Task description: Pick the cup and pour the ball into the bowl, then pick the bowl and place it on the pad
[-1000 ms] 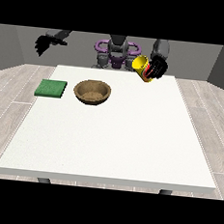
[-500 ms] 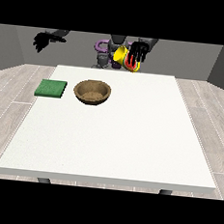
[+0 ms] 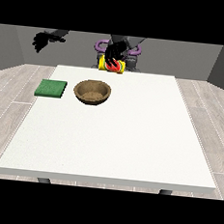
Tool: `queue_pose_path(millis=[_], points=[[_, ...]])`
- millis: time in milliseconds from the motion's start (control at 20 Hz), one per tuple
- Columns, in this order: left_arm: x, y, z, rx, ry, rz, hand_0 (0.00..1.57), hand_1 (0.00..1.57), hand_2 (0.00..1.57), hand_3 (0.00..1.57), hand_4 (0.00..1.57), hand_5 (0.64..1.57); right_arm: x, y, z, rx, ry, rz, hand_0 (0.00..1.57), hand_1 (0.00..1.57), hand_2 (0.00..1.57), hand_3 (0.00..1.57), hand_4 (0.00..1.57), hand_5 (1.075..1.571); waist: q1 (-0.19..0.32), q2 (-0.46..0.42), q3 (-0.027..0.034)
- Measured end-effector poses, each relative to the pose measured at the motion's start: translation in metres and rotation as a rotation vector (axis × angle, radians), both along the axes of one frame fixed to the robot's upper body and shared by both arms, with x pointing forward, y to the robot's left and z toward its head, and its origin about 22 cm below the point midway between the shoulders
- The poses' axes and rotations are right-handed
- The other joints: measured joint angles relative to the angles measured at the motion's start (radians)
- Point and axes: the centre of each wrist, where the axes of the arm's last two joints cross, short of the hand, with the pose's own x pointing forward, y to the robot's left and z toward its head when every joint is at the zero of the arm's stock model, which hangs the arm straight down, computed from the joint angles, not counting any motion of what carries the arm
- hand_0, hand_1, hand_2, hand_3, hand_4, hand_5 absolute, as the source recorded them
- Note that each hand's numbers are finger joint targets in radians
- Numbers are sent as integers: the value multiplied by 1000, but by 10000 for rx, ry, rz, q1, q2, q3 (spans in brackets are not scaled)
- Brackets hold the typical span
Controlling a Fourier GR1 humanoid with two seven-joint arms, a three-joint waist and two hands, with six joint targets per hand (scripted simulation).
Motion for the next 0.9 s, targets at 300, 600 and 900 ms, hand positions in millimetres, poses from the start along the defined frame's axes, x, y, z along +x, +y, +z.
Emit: queue_pose_path(millis=[300, 600, 900], points=[[-7, -17, -7, 3159, -571, -532, 1451, 1451, 1571, 1571, 1529, 1143, 1, -4, 1, -25, 52, -81, 0, 0, 0, 0, 0, 1571, 89, -72, -8], [-16, -33, -11, 4415, -618, -915, 1447, 1447, 1571, 1571, 1532, 1135, 2, -3, 3, -38, 359, -73, 0, 0, 0, 0, 0, 1568, 226, -187, -19], [-8, -22, 11, -70, -206, -149, 1296, 1296, 1571, 1571, 1571, 1156, 5, 8, -5, 299, 664, -802, 0, 0, 0, 0, 251, 1567, 1070, -125, -78]])
